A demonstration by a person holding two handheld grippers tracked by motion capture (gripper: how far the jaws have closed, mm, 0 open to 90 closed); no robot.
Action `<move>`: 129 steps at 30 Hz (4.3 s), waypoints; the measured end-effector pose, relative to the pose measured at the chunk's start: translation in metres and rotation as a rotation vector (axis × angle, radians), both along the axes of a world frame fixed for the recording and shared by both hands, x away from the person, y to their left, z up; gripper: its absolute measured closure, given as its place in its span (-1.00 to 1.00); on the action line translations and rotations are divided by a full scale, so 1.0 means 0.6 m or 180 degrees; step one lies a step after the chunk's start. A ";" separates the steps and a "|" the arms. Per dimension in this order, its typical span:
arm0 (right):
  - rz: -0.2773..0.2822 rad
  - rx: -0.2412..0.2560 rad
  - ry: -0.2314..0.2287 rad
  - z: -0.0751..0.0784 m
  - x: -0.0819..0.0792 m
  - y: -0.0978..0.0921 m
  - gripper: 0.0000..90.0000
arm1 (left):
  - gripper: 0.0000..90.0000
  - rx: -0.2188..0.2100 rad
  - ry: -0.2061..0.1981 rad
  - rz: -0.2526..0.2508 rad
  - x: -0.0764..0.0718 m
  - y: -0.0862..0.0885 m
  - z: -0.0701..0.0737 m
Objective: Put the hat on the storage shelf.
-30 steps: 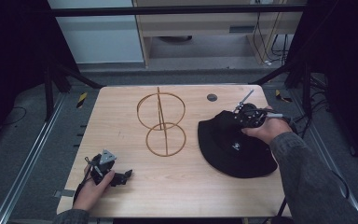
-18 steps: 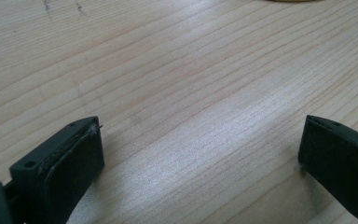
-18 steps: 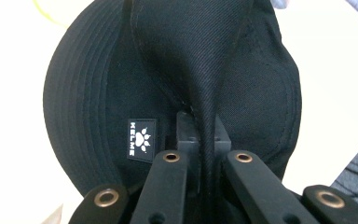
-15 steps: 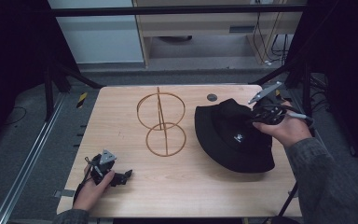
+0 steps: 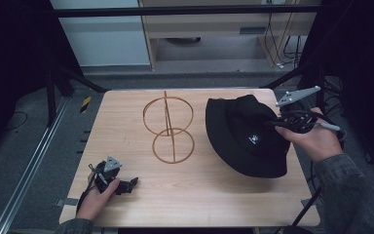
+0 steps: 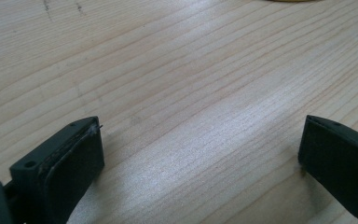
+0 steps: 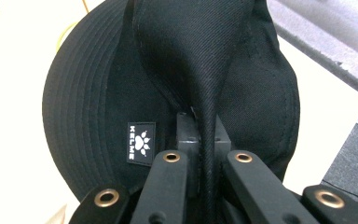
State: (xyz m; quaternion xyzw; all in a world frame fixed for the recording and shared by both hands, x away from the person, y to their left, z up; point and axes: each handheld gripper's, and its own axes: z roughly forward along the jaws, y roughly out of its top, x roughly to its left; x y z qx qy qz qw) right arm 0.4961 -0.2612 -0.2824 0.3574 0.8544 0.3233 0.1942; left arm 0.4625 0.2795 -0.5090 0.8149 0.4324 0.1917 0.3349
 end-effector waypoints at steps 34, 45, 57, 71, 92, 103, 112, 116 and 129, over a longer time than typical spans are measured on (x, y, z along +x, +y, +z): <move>-0.0022 0.0230 -0.0299 0.049 -0.019 -0.001 0.98 | -1.00 0.0000 -0.0001 -0.0002 0.000 0.000 0.000; 0.0057 0.0286 -0.0422 0.087 -0.018 0.020 0.98 | -1.00 -0.0021 0.0000 0.0012 0.000 -0.001 0.000; 0.0155 0.0351 -0.0532 0.123 -0.008 0.052 0.98 | -1.00 -0.0013 -0.0005 0.0006 0.000 0.000 0.000; 0.0227 0.0347 -0.0565 0.145 0.020 0.101 0.98 | -1.00 -0.0012 -0.0003 0.0006 0.000 0.000 0.000; 0.0455 0.0441 -0.0604 0.161 0.033 0.176 0.97 | -1.00 -0.0006 0.0008 0.0000 0.000 0.000 0.000; 0.0524 0.0394 -0.0572 0.164 0.044 0.209 0.97 | -1.00 -0.0005 0.0009 0.0000 0.000 0.000 0.000; 0.0600 0.0313 -0.0550 0.172 0.057 0.242 0.97 | -1.00 -0.0007 0.0010 0.0001 0.000 0.000 0.000; 0.0614 0.0266 -0.0529 0.174 0.064 0.254 0.97 | -1.00 -0.0006 0.0010 -0.0001 0.000 0.000 0.000; 0.0689 0.0228 -0.0529 0.183 0.064 0.274 0.97 | -1.00 -0.0006 0.0008 0.0001 0.000 0.000 0.000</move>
